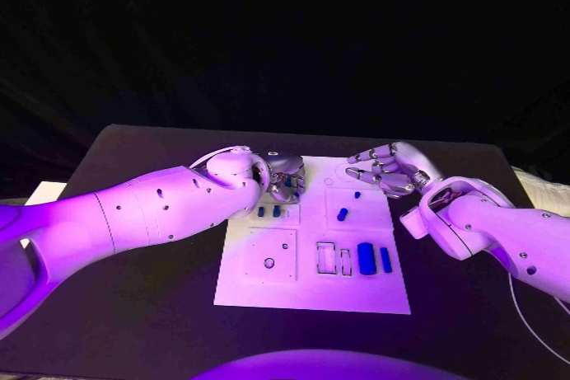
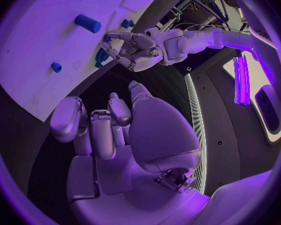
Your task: Assemble the parts on the task board
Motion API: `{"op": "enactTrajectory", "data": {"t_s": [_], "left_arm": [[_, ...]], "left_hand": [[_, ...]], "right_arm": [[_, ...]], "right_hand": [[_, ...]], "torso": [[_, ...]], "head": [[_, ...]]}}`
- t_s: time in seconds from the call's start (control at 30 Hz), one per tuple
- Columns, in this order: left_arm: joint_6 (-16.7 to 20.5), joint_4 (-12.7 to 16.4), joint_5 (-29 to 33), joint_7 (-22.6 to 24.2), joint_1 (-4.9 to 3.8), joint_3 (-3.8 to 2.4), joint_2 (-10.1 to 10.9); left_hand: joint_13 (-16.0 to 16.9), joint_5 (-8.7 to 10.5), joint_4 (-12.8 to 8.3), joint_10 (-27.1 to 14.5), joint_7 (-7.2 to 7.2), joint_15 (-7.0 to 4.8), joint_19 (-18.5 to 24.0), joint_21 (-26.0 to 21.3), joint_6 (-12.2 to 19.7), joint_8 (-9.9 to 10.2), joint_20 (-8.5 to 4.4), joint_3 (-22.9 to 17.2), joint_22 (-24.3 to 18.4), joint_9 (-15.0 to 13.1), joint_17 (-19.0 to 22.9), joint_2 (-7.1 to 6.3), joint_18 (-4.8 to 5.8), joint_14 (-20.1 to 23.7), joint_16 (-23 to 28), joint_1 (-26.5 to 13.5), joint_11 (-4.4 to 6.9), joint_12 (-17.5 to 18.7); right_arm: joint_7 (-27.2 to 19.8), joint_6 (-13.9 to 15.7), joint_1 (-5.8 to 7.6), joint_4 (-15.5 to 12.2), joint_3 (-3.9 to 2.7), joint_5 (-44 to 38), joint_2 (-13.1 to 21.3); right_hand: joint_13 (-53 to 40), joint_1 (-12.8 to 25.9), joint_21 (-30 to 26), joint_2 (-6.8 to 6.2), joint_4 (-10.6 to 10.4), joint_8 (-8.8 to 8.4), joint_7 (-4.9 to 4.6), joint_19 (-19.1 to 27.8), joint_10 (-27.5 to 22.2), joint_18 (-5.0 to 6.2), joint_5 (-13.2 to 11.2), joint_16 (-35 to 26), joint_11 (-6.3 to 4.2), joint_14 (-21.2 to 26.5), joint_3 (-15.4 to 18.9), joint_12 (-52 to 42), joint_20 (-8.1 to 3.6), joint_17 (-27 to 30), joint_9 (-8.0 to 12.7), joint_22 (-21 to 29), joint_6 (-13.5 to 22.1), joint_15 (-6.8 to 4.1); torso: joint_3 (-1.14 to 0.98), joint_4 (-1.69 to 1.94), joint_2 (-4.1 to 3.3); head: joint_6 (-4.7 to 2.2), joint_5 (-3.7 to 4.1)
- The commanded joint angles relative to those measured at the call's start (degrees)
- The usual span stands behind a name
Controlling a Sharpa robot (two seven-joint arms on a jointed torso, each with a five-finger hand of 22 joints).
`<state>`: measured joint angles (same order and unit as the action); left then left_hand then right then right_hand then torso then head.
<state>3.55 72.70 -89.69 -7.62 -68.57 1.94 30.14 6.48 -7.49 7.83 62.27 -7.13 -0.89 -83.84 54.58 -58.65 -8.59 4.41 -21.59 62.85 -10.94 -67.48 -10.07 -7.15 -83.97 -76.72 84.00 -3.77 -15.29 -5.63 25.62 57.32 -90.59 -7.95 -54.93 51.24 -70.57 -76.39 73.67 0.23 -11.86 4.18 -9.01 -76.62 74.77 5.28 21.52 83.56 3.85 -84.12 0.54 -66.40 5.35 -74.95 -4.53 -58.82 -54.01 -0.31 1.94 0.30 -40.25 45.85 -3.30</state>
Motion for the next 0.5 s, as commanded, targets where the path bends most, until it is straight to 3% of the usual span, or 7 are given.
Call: {"op": "enactTrajectory", "data": {"t_s": [0.03,0.5], "left_arm": [[-0.6,-0.2,-0.6,-0.4,0.16,0.03,-0.3],[-2.5,-0.4,-2.0,-1.9,0.31,0.02,-0.5]], "left_hand": [[-0.2,0.07,0.0,0.7,-0.01,-0.39,-1.3,0.5,-0.8,0.3,-0.24,-0.8,0.3,0.2,0.1,0.56,0.66,-2.0,0.1,0.1,0.05,0.4],[-0.9,0.42,-2.3,2.8,0.08,-0.67,-1.4,2.6,-2.3,0.6,-0.5,-4.2,2.2,0.8,0.4,1.14,0.95,-2.1,-0.2,1.2,0.4,1.0]], "right_arm": [[-0.6,-0.3,-0.05,0.0,0.0,-0.1,-0.1],[-0.5,-0.7,-0.07,0.0,0.0,-0.1,-0.1]], "right_hand": [[0.0,-0.5,-0.2,-0.16,0.0,0.13,0.06,0.2,-0.4,0.69,0.3,-0.4,-0.01,-3.4,0.2,0.3,-0.07,-5.0,0.0,0.1,-0.3,-0.33],[0.0,-0.5,-0.3,-0.15,0.0,0.14,0.06,0.2,-0.3,0.7,0.4,-0.4,-0.01,-3.4,0.2,0.2,-0.08,-5.0,0.0,0.1,-0.3,-0.34]], "torso": [[-0.05,0.05,0.02],[-0.04,0.03,0.03]], "head": [[0.1,0.05],[0.24,0.14]]}}
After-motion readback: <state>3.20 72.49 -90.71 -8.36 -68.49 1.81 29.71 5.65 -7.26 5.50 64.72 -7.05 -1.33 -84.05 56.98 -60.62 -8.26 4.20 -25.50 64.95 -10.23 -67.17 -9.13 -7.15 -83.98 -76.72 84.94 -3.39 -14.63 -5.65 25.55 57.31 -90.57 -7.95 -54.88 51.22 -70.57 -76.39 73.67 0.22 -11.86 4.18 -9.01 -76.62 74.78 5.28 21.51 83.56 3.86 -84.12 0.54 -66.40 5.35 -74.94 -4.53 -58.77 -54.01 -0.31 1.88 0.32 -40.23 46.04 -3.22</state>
